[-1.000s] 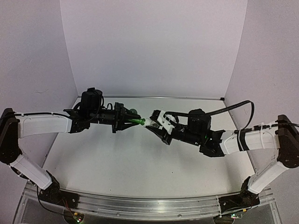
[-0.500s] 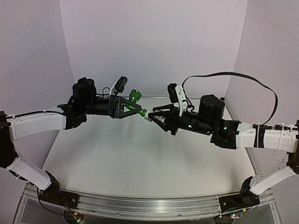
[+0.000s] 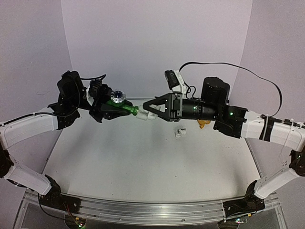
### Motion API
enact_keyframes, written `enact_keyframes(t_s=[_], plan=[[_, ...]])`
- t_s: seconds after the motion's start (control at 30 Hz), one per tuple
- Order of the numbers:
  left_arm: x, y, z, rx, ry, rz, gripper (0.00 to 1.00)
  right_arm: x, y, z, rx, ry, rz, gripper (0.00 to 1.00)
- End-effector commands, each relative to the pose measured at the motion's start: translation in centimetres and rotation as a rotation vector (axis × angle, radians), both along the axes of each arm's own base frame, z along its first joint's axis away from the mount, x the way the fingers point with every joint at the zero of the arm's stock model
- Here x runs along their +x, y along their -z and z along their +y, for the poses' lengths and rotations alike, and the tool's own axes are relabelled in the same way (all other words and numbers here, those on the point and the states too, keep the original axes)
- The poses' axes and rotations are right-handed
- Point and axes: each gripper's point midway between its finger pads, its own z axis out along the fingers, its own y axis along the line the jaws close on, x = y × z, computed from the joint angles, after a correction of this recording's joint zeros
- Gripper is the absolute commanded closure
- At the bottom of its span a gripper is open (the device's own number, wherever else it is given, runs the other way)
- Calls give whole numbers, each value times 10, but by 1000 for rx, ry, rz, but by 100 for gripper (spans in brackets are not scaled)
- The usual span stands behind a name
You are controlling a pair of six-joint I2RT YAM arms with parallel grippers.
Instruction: Install the water faucets
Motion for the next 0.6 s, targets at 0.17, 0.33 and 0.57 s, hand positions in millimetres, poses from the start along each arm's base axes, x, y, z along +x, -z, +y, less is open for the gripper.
enact_keyframes(t_s=[0.17, 0.33, 0.57], plan=[[-70, -7, 43, -363, 174, -775, 100, 65, 16, 14, 30, -40, 621, 100], [-56, -13, 39, -388, -18, -931, 100, 77, 25, 23, 29, -43, 695, 100], [-62, -11, 45, -306, -21, -758, 100, 92, 25, 8, 36, -8, 624, 59]])
